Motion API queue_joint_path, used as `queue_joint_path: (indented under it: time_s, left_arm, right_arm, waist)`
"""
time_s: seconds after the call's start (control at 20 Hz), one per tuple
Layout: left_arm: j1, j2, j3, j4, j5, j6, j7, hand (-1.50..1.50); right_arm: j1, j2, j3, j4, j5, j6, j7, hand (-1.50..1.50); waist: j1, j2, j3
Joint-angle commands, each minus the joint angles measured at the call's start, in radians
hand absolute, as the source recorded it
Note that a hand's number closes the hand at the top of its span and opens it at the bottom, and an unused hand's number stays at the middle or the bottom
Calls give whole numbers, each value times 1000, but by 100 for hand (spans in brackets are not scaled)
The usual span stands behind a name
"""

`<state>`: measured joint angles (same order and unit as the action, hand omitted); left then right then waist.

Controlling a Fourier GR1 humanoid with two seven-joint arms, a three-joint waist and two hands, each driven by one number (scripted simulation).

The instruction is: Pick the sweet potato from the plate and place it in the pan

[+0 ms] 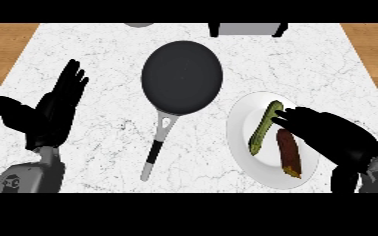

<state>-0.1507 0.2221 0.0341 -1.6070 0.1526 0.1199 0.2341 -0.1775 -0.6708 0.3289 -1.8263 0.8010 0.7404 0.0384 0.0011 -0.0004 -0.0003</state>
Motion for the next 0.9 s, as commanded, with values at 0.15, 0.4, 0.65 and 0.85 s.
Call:
queue_joint_path:
  time_s: [0.15, 0.4, 0.65, 0.85]
  left_arm:
    - [-6, -43, -13, -31, -32, 21, 44, 0]
    - [-48, -20, 39, 40, -20, -22, 11, 0]
    - [-11, -39, 16, -64, -47, -5, 71, 0]
    - [65, -53, 20, -56, -42, -39, 0, 0]
  right_arm:
    - [0, 100, 12, -5, 108, 64, 77, -150]
    - [-29, 100, -18, 135, 171, 9, -16, -150]
    - [-60, 188, 2, 159, 217, 38, -12, -150]
    - [-33, 153, 12, 300, 281, -67, -108, -150]
  waist:
    - [0, 0, 0]
    - [0, 1, 0]
    - [2, 0, 0]
    - [4, 0, 0]
